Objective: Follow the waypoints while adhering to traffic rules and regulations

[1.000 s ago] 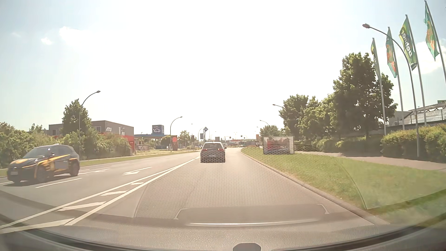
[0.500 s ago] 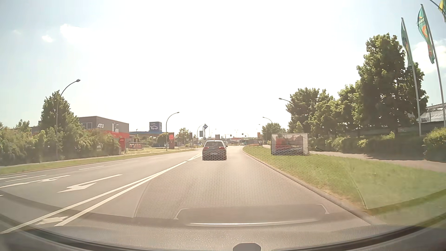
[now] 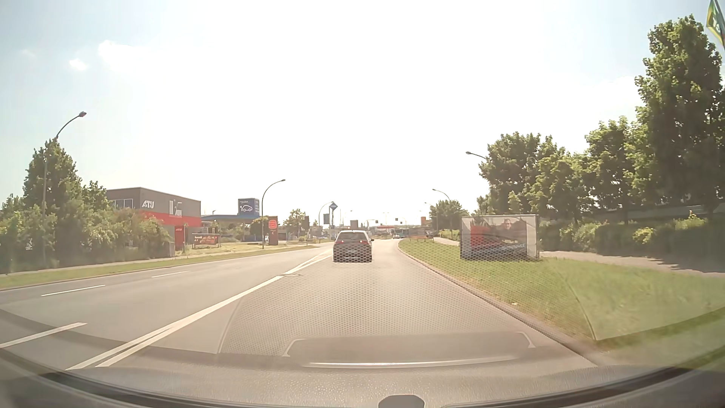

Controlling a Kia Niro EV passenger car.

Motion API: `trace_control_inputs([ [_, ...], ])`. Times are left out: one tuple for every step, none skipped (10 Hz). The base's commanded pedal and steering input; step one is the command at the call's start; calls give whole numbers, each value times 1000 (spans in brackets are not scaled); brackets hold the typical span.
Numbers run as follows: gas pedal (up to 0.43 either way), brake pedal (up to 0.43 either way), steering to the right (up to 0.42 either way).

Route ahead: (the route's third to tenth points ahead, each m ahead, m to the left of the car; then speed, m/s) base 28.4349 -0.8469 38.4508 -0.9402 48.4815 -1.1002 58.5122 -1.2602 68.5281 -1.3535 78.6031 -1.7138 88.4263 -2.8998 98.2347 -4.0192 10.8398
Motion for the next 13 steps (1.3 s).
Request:
trace_control_inputs([
  [189,0,0],
  [189,0,1],
  [189,0,3],
  [189,0,7],
  [189,0,10],
  [189,0,10],
  [189,0,10],
  [189,0,9],
  [189,0,8],
  [189,0,7],
  [189,0,5],
  [189,0,6],
  [189,0,5],
])
